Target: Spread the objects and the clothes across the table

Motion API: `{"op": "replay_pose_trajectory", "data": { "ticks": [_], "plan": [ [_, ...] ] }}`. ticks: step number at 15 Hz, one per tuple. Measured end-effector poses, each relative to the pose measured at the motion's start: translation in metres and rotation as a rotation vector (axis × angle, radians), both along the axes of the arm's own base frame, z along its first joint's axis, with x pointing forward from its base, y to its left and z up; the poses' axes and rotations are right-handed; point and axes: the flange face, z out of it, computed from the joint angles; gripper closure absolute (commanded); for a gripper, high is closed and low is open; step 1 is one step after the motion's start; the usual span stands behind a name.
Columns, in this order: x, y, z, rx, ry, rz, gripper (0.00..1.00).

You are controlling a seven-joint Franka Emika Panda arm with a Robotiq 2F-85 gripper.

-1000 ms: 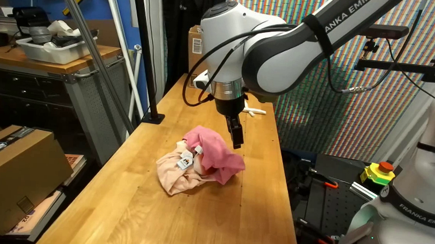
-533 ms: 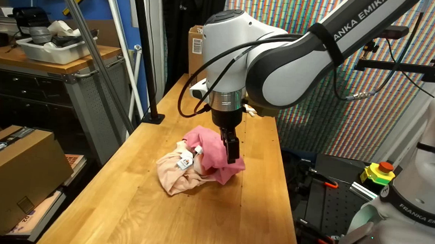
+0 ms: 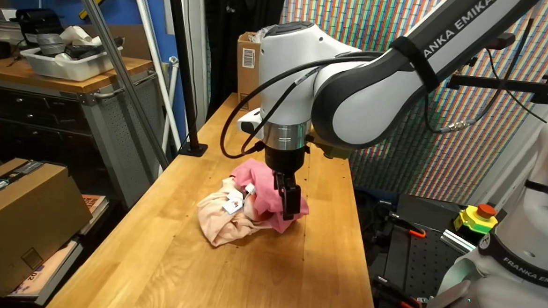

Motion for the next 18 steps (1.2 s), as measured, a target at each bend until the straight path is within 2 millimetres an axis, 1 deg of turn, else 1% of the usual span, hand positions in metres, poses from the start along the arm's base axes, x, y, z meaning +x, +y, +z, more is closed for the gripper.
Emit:
{"op": "replay_pose_trajectory", "data": {
  "ticks": [4,9,11,18],
  "plan": [
    [-0.001,-0.004,-0.010,0.006,-0.009,0.009,0.00],
    [0.004,-0.026,-0.028,-0.102,-0.046,0.002,0.00],
    [0.006,-0.032,-0.033,-0.155,-0.070,0.003,0.00],
    [0.003,-0.032,-0.051,-0.248,-0.112,-0.012,0.00]
  ]
}}
